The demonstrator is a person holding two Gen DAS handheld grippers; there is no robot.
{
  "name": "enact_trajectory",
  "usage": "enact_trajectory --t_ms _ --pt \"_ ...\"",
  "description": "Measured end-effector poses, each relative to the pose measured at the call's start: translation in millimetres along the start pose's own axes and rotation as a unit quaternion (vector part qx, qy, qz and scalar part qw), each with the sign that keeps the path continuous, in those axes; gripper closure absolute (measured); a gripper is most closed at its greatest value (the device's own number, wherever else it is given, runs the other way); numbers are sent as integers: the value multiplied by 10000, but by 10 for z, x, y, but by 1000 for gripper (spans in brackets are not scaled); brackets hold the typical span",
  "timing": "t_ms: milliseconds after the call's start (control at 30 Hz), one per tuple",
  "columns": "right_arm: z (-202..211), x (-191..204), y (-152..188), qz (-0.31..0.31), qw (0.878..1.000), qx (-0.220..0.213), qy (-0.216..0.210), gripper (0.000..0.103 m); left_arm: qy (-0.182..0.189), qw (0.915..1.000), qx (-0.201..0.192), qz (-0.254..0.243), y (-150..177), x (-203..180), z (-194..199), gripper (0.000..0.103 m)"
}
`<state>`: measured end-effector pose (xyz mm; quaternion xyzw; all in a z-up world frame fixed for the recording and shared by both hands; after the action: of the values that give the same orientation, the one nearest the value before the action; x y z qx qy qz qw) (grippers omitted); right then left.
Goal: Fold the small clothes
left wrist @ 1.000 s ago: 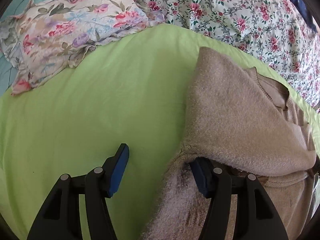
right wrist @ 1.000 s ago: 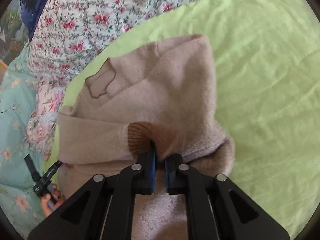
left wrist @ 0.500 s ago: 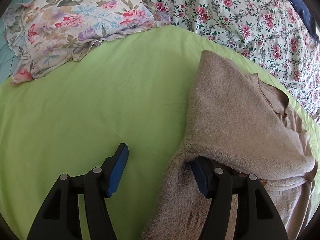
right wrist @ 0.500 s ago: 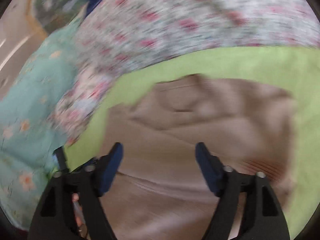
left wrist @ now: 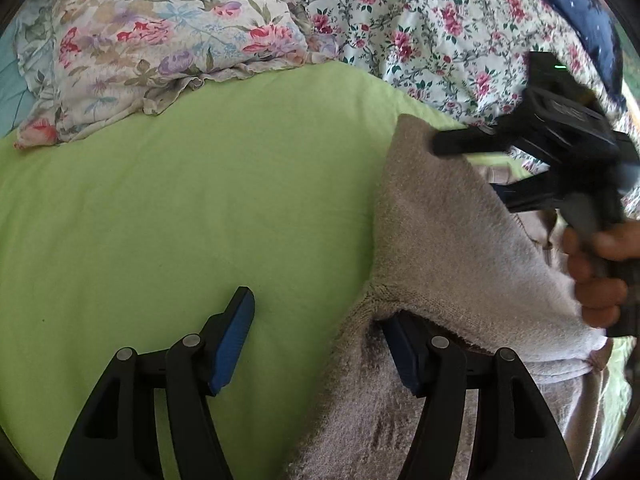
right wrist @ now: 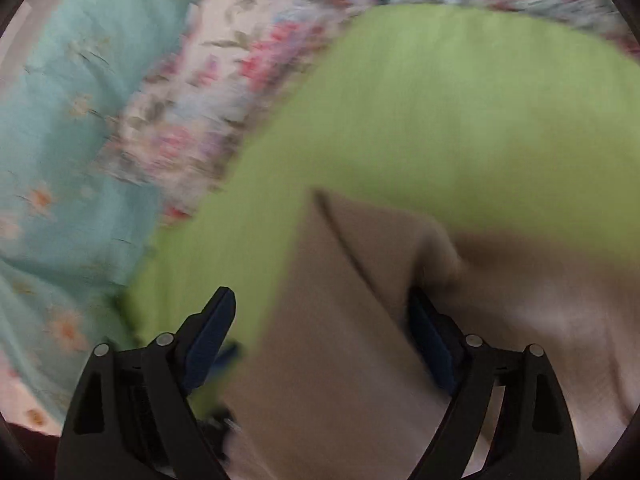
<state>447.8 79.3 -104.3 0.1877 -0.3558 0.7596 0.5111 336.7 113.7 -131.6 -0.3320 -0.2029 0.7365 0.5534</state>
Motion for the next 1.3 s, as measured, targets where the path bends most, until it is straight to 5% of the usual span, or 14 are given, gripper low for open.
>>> enact_trajectory --t_ms 133,300,533,733,867,933,1100,1167,1300 --pt "-152 -38 -331 -605 9924 -588 -898 14 103 9999 -87 74 10 3 7 37" --pt "69 -233 -401 -1257 9728 -1395 -1354 14 274 9995 -107 118 16 -2 26 37" --pt "1337 -521 -32 -1135 9606 -2509 -376 15 944 9955 78 52 64 -100 127 37" --pt "1837 -833 364 -1092 9638 -2399 398 16 1210 9925 15 -165 -86 -229 284 36" --pt "1940 -835 755 -1047 9683 -2204 543 16 934 9948 71 -400 -293 -316 164 36" --pt "2125 -866 1089 -1034 9636 -2267 964 16 832 9947 234 -550 -372 -338 53 36" --pt "2876 -1098 2016 -1436 9271 -2929 1846 19 637 9939 409 -806 -459 -374 -144 36" --pt "3079 -1179 2342 -1680 9136 -3137 1967 29 557 9940 437 -828 -462 -374 -218 36" --pt "2986 -1247 2649 -1681 9162 -2924 2162 32 275 9945 543 -849 -429 -367 -392 36"
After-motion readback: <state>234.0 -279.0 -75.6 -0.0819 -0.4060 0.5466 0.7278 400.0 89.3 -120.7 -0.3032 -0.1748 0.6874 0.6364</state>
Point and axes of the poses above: each gripper's, at about its wrist camera, not at the fingertips, and z roughly against the way its jaws point, x to its left, y to its underside, the point moved 8 cm from there along -z, roughly the way its jaws point, and after that the axes turned 1 degree about -z, right-handed, at the moved point
